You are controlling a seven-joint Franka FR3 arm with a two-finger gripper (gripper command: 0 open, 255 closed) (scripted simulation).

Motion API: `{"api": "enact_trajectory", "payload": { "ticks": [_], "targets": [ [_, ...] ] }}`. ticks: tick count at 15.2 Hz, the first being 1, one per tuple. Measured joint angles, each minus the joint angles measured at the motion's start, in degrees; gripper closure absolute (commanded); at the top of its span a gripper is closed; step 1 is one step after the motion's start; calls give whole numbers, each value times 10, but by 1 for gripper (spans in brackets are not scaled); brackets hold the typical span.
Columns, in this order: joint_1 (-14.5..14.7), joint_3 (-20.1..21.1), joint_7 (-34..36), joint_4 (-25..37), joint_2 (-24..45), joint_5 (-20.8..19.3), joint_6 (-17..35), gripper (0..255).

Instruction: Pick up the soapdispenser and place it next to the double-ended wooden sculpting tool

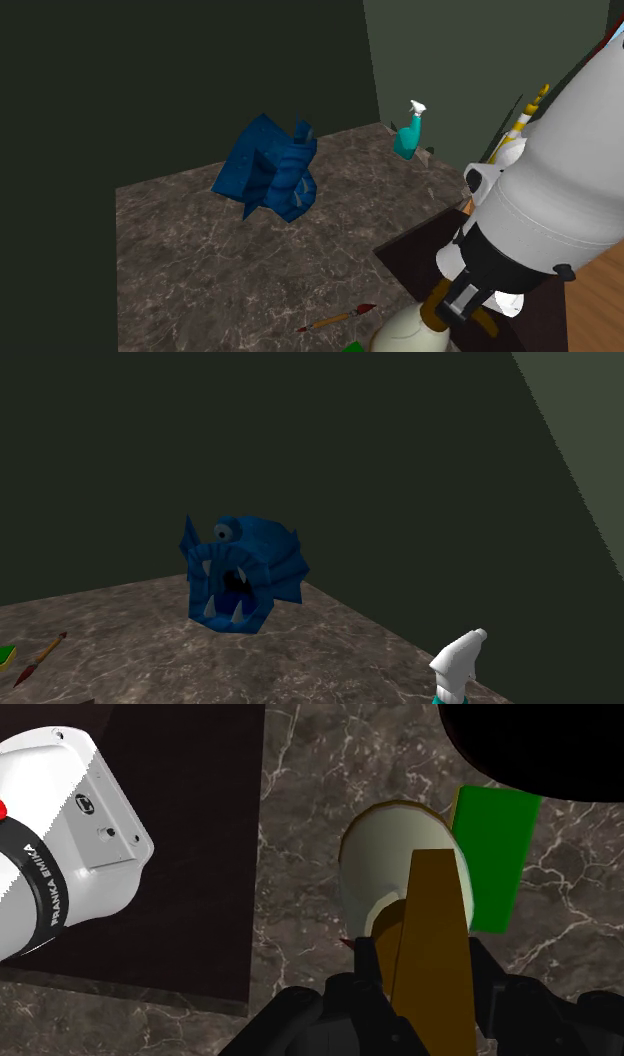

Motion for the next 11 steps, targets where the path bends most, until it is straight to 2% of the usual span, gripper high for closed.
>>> {"api": "enact_trajectory", "payload": {
  "ticks": [6,7,11],
  "targets": [
    [1,4,0,-4,0,4,6,255],
    [1,4,0,-5,0,4,7,0],
    [2,5,0,-6,0,4,6,0]
  ]
}}
